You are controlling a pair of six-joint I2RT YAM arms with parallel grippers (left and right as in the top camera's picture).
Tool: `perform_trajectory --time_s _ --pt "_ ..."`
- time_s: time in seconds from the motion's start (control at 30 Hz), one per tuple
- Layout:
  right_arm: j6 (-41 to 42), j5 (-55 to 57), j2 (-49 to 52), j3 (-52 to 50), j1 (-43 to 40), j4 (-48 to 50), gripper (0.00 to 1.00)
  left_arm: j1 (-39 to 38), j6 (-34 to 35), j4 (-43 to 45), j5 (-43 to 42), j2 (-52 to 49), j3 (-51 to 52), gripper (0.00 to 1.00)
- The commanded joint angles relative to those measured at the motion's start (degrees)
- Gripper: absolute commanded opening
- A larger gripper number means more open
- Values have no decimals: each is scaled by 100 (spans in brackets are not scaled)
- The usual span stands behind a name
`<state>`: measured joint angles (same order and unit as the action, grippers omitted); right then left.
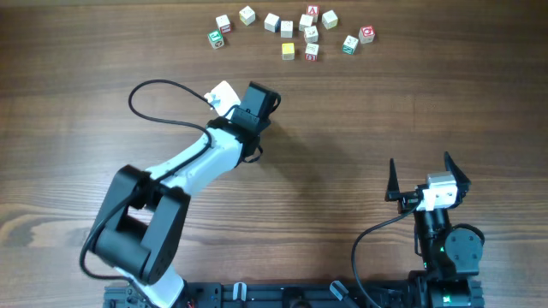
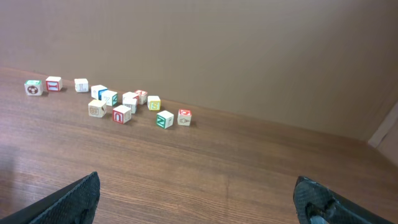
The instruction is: Form a circle
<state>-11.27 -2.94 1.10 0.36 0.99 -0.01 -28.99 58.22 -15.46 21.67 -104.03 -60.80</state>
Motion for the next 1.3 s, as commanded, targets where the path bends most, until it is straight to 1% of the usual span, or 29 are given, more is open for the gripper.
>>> perform_trajectory --time_s 0.0,0.2,0.43,0.5,0.53,0.6,0.67,0.7,0.83,0.93,0.97,1.03,1.1,1.2,1.27 --pt "-59 28 -46 -7 11 13 100 -26 50 164 306 -299 20 6" --pt "-59 28 -46 -7 11 13 100 -70 52 155 286 -597 20 17" --pt "-61 28 -46 -7 11 13 100 -79 35 155 284 -542 13 40" --pt "-59 28 -46 -7 11 13 100 -79 -278 160 284 -433 2 49" --pt "-61 28 -46 -7 11 13 100 -79 -428 155 284 -326 2 55" --pt "-61 28 -46 -7 11 13 100 -79 -590 153 284 -151 2 63" --pt "-59 28 -46 -7 11 13 100 -79 -883 155 286 208 2 65" --pt "-59 28 -46 -7 11 13 100 -79 -962 155 286 367 2 69" --pt "-61 28 -46 -7 11 13 100 -68 -1384 160 376 1266 -35 80" --pt "-59 28 -46 -7 11 13 99 4 -1829 186 393 1884 -175 95" --pt "-59 28 -46 -7 11 13 100 31 -2004 177 391 2039 -251 98" --pt "-59 28 -46 -7 11 13 100 42 -2409 177 389 2225 -426 99" --pt "-59 28 -46 -7 11 13 100 42 -3099 -15 291 2293 -964 99" --pt "-61 28 -46 -7 11 13 100 55 -3442 -463 286 2203 -1722 100" --pt "-61 28 -46 -7 11 13 100 92 -3604 -605 278 2094 -2162 100"
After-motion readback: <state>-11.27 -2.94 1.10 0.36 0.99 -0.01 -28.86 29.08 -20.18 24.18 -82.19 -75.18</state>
